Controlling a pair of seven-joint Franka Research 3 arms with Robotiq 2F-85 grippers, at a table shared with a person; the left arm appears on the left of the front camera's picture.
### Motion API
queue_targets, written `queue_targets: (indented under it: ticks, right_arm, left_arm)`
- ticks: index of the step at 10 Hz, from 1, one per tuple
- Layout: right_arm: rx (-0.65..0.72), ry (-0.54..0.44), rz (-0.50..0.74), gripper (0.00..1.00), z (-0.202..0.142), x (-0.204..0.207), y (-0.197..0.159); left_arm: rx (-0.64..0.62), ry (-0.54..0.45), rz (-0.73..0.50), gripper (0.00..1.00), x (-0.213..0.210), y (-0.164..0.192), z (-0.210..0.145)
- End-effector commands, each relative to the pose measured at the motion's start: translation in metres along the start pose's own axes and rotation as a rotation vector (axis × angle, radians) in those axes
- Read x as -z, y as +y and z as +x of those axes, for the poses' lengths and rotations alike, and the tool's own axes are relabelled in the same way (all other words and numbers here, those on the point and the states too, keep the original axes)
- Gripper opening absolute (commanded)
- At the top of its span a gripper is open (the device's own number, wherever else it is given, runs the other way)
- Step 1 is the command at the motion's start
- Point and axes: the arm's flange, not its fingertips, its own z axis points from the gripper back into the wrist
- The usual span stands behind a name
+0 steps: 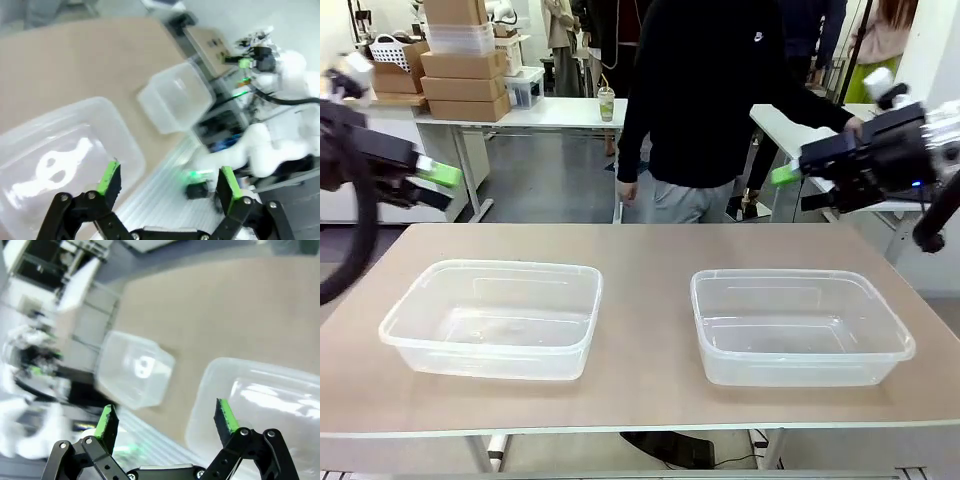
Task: Sort the waste into each basket.
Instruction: Pick up the Organizing box on the left side of the table and lift it.
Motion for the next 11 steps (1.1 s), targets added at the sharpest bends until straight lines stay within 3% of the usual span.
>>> queue_targets:
  ticks: [1, 2, 3, 4, 11]
  right_arm:
    - [0.599, -0.318, 0.277, 1.00, -0.049, -0.027, -0.055]
    - [0.627, -0.379, 0.235, 1.00, -0.056, -0.042, -0.067]
    - [0.615, -0.434, 0.147, 1.00, -0.059, -0.053, -0.073]
    - [0.306, -0.110, 0.133, 1.00, 0.008, -0.039, -0.048]
    - [0.330, -0.080, 0.107, 1.00, 0.004, -0.036, -0.041]
  left_arm:
    - [-0.311, -0.139, -0.147, 1.00, -0.008, 0.032, -0.035]
    - [-0.339, -0.186, -0.150, 1.00, -0.018, 0.040, -0.042]
    - [-0.363, -0.201, -0.015, 1.00, -0.025, 0.041, -0.042]
    - [-0.246, -0.125, -0.168, 1.00, -0.030, 0.036, -0.013]
    - [-0.274, -0.104, -0.153, 1.00, -0.029, 0.033, -0.015]
